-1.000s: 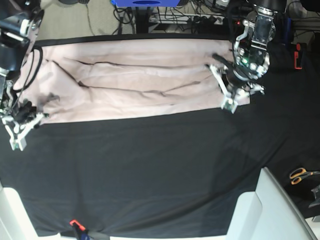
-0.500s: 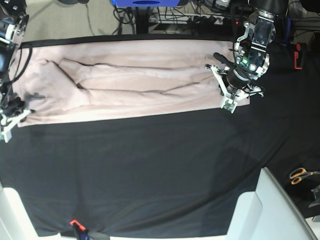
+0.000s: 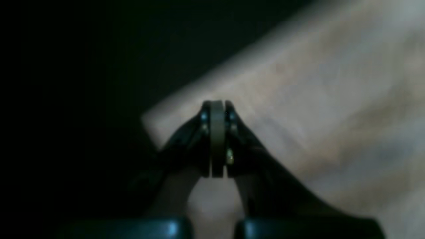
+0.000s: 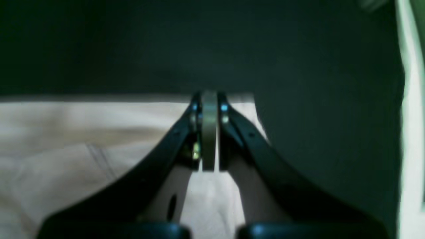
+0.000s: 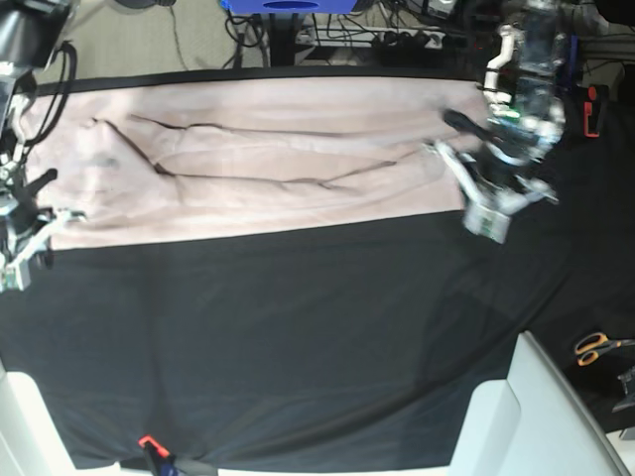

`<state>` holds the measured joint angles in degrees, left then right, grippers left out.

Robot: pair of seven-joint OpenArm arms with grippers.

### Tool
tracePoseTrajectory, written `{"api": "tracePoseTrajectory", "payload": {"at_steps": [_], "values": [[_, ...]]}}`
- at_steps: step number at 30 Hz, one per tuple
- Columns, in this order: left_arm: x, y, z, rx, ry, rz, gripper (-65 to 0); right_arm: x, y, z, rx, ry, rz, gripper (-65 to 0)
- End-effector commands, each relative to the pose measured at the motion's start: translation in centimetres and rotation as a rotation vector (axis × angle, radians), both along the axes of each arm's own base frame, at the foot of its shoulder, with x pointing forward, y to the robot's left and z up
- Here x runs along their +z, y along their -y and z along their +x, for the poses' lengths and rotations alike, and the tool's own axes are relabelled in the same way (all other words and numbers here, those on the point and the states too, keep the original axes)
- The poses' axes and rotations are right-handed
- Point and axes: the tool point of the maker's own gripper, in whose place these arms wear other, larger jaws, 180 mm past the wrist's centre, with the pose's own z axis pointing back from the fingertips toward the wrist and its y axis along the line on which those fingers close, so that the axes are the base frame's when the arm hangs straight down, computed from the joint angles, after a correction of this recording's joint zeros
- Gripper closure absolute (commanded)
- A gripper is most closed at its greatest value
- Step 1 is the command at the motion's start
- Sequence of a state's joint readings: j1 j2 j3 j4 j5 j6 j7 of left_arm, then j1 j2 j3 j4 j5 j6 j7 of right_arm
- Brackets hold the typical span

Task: Fold the T-shirt properly
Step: 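Open the left gripper and raise it off the folded strip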

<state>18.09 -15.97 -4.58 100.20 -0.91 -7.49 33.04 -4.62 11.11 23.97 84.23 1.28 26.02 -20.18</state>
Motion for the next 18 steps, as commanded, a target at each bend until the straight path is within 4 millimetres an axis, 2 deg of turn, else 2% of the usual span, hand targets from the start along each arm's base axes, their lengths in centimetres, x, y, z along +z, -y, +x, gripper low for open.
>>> {"api": "tracePoseTrajectory", "payload": {"at_steps": [1,3,6,10,12,13,14,16,18], "values": [[2.0,-0.9,0.3,0.035,0.058,-0.023,0.0,1.7,0.5,-0.1,0.000,0.044,-0.038,-0.3],[3.8,-3.5,-0.8,0.154,0.070,-0.119,0.0,2.2,-0.7,-1.1,0.013,0.058,-0.040,-0.3],[5.5,-6.8,-2.2,0.281,0.097,-0.282,0.0,1.2,-1.8,-3.0,0.016,0.028,-0.023,-0.3],[6.6,-8.4,-3.6,0.189,0.093,-0.380,0.0,-1.3,-3.3,-5.8,0.003,-0.038,0.026,-0.2],[6.4,-9.6,-4.4,0.165,0.089,-0.386,0.0,-2.3,-4.1,-7.0,-0.005,-0.066,0.051,-0.2],[6.0,-10.1,-4.8,0.163,0.079,-0.385,-6.6,-2.7,-4.4,-7.6,-0.008,-0.078,0.060,-0.2],[5.4,-10.6,-5.4,0.167,0.065,-0.394,-16.0,-3.0,-4.6,-8.1,-0.009,-0.087,0.066,-0.2],[3.5,-11.4,-6.7,0.199,0.031,-0.432,-37.7,-3.6,-5.0,-8.9,-0.009,-0.105,0.076,-0.2],[1.9,-11.3,-7.5,0.195,0.002,-0.473,-56.6,-3.8,-5.0,-9.4,-0.010,-0.118,0.076,-0.2]]}}
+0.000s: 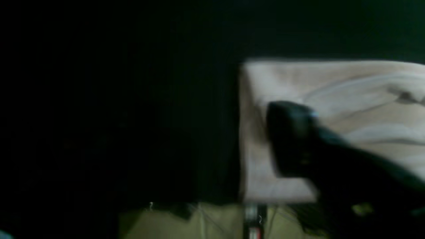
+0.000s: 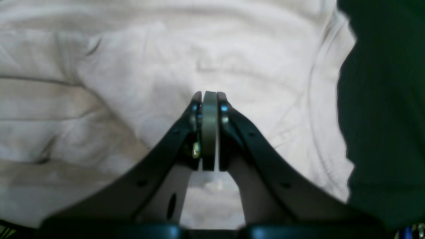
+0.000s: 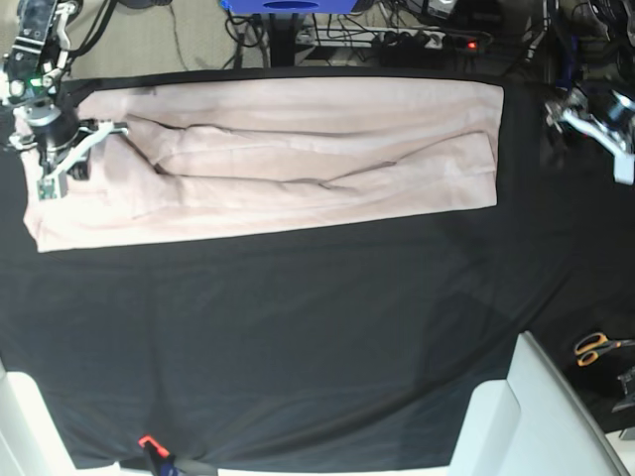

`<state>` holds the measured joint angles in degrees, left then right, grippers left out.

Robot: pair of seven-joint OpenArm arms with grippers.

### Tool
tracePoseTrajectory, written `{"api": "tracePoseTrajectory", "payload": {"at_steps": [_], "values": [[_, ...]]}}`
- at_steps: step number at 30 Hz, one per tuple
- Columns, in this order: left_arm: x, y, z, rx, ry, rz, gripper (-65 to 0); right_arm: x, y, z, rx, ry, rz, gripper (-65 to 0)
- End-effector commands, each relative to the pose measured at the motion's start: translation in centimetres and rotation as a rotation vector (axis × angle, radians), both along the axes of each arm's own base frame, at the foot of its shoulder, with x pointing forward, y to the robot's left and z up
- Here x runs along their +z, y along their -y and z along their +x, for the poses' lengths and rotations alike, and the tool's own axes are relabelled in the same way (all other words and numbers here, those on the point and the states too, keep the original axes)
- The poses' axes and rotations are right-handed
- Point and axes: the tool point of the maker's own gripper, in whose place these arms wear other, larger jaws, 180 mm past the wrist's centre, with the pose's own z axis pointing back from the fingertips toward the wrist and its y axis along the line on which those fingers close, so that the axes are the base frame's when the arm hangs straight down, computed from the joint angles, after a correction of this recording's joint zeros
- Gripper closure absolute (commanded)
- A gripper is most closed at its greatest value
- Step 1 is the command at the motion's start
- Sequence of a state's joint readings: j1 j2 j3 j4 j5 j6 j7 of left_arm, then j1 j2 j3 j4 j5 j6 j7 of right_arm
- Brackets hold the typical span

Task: Fold the T-shirt properly
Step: 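Open the left gripper and raise it off the folded strip, then lower the left gripper and grasp the strip end beneath it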

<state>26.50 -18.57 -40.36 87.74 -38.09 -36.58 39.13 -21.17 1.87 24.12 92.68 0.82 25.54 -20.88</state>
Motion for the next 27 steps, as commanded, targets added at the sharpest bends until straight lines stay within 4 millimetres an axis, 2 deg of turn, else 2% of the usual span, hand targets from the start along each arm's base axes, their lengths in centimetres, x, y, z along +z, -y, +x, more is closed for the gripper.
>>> {"api": "tracePoseTrajectory", "payload": {"at_steps": [1,4,7,13,20,27], "values": [[0.6,0.4,0.8,-0.035,0.051,-0.029,-64.8,1.3,0.4,0.8,0.005,0.051,-0.013,-0.2],[-2.2,0.0,-0.1,0.033,-0.004,-0.097,-65.0,1.0,0.4,0.3,0.006,0.039,-0.012,-0.2],[-4.0,0.0,0.0,0.082,-0.025,-0.152,-65.0,1.0,0.4,0.2,0.006,0.039,-0.012,-0.2],[-5.4,0.3,0.7,0.121,-0.033,-0.206,-65.0,0.8,0.3,-0.2,0.009,0.029,-0.013,-0.2],[-6.4,4.6,2.6,0.016,-0.049,-0.251,-65.0,0.9,0.2,-0.2,0.009,0.032,-0.013,-0.2],[-8.1,8.1,2.1,-0.046,-0.099,-0.302,-65.0,0.7,0.3,-0.6,0.008,0.023,-0.014,-0.2]]}}
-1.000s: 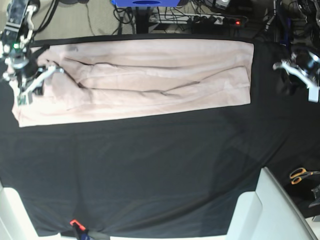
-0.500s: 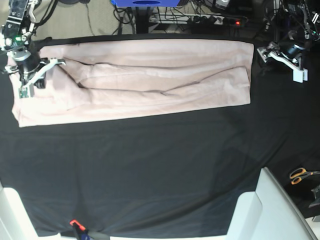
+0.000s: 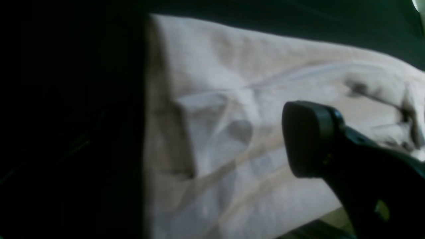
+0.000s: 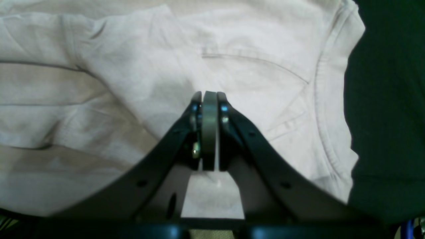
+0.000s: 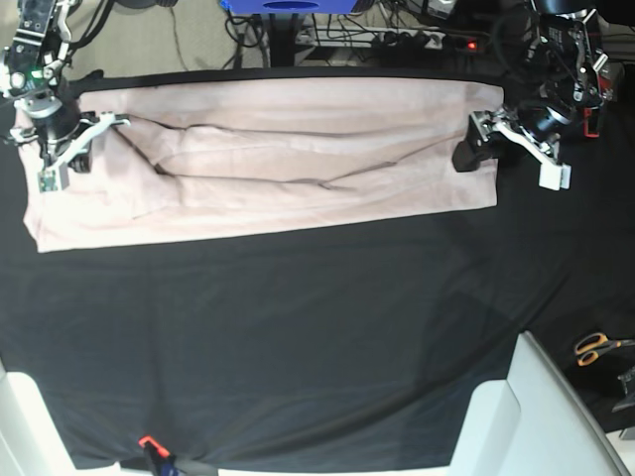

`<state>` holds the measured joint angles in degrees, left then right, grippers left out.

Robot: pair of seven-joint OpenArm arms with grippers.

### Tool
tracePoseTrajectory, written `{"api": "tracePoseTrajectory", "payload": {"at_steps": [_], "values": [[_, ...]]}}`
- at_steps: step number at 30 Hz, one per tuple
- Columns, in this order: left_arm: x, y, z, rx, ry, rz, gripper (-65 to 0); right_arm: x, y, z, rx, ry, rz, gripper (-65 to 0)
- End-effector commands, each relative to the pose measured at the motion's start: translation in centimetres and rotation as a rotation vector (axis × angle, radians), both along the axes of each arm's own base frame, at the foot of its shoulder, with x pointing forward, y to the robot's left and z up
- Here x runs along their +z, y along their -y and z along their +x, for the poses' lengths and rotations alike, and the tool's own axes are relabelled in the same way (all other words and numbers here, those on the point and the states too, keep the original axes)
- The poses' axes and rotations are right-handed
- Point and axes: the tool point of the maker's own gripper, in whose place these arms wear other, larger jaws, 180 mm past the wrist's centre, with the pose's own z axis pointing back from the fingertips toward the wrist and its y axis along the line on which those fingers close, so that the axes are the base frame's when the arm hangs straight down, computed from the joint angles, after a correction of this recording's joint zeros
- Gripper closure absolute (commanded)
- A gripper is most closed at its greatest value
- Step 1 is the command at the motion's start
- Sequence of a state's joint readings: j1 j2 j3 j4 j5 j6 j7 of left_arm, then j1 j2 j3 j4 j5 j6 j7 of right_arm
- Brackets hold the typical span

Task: Fold the T-shirt properly
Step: 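Lower the left gripper and grasp the strip end beneath it, then drag the held strip end with the left gripper toward the right gripper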

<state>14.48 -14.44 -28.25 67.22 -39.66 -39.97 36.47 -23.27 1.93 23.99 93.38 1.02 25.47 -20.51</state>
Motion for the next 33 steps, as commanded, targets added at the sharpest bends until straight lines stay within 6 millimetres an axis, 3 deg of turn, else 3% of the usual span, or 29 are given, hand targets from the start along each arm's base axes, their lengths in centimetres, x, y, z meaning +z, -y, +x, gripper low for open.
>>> {"api": "tracePoseTrajectory", "payload": {"at_steps": [1,3,6,10,12,13,16,21,25,33], "values": [[-0.5,0.3,-0.8,-0.026,-0.036,0.007,-65.0,1.0,0.4,0.6,0.004,0.040,-0.012,-0.2],[-0.9,0.5,-1.1,-0.024,-0.048,-0.001,-62.9,1.0,0.4,0.5,0.004,0.039,-0.012,-0.2],[-1.9,1.6,-1.7,-0.029,-0.076,-0.029,-48.2,0.9,0.4,0.5,0.004,0.037,-0.012,-0.2],[-2.0,1.6,-1.8,-0.028,-0.079,-0.031,-21.6,0.9,0.4,0.4,0.005,0.036,-0.012,-0.2],[-1.8,1.4,-1.6,-0.028,-0.074,-0.025,-3.5,0.9,0.4,0.4,0.005,0.036,-0.012,-0.2],[-1.6,1.2,-1.4,-0.030,-0.069,-0.020,0.0,0.9,0.4,0.3,0.005,0.034,-0.012,-0.2],[-0.2,0.8,0.2,-0.057,-0.021,0.010,0.0,0.7,0.4,-0.1,0.005,0.025,-0.012,-0.2],[3.7,2.2,1.8,-0.176,0.092,0.147,0.0,0.7,0.4,-0.1,0.005,0.023,-0.012,-0.2],[5.5,5.2,1.9,-0.270,0.142,0.247,0.0,0.7,0.4,-0.1,0.005,0.023,-0.012,-0.2],[4.3,13.8,0.4,-0.432,0.100,0.374,0.0,0.5,0.0,-0.2,-0.001,0.023,-0.001,-0.2]]}}
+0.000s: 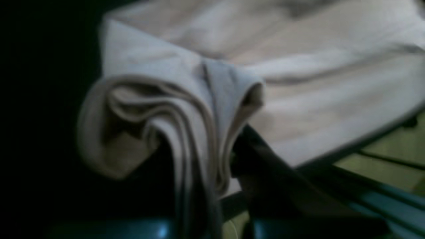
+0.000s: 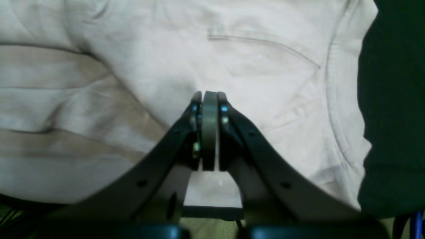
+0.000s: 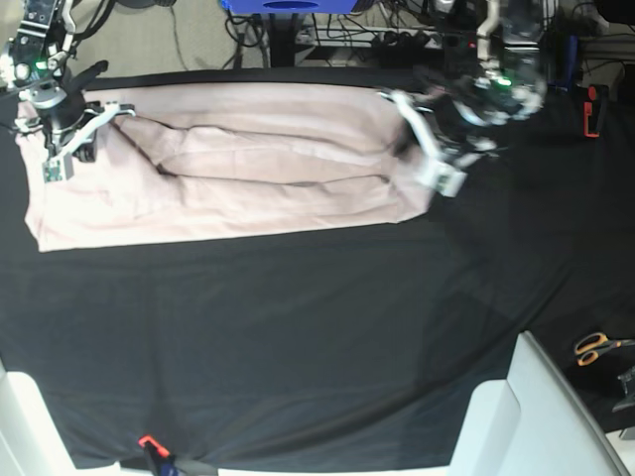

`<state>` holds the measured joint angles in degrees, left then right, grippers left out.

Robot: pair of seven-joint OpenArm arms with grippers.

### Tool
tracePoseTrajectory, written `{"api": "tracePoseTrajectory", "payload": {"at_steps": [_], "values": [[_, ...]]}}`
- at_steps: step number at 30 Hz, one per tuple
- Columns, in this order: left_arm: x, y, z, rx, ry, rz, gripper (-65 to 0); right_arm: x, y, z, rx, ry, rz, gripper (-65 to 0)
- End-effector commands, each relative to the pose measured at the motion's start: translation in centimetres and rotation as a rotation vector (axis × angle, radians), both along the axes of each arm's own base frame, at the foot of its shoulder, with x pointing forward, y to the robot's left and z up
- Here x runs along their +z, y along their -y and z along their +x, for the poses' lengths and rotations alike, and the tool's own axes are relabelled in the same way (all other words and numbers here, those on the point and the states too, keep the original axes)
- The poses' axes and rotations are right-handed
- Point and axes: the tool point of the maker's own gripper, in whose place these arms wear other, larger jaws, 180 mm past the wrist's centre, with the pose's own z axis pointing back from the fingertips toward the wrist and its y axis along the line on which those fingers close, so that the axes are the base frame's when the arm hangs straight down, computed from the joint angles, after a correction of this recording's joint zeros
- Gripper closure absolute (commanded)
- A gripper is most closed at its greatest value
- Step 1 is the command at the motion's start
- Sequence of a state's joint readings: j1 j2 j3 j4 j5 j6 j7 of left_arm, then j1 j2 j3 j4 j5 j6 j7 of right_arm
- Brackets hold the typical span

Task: Fold the T-shirt properly
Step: 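Drag the held strip end with the left gripper toward the right gripper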

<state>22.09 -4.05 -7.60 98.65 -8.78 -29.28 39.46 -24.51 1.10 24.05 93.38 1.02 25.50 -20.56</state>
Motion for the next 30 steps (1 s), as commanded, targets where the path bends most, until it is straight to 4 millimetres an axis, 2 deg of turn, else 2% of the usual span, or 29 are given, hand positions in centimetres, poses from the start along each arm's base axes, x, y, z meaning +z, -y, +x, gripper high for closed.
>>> {"api": "tracePoseTrajectory", "payload": {"at_steps": [1,11,14,17,20,25,30], "values": [[1.3,1.0,1.3,0.001,0.061,-0.022,0.0,1.1,0.4,0.8,0.005,0.046,-0.013,-0.2],[3.4,11.2,3.9,-0.123,0.117,-0.114,0.0,1.1,0.4,0.8,0.004,0.044,-0.013,-0.2],[2.8,13.8,4.4,-0.151,0.094,-0.145,0.0,1.1,0.4,0.8,0.004,0.044,-0.013,-0.2],[1.0,15.0,4.3,-0.150,0.038,-0.155,0.0,1.1,0.5,0.7,0.002,0.045,-0.014,-0.2],[0.1,15.6,4.5,-0.149,0.009,-0.159,0.0,1.1,0.5,0.7,0.001,0.045,-0.015,-0.2],[-0.4,18.4,3.7,-0.243,-0.009,-0.158,0.0,1.1,0.5,0.7,0.001,0.045,-0.015,-0.2],[-0.4,18.9,3.7,-0.253,-0.010,-0.160,0.0,1.1,0.5,0.7,0.001,0.045,-0.015,-0.2]]}}
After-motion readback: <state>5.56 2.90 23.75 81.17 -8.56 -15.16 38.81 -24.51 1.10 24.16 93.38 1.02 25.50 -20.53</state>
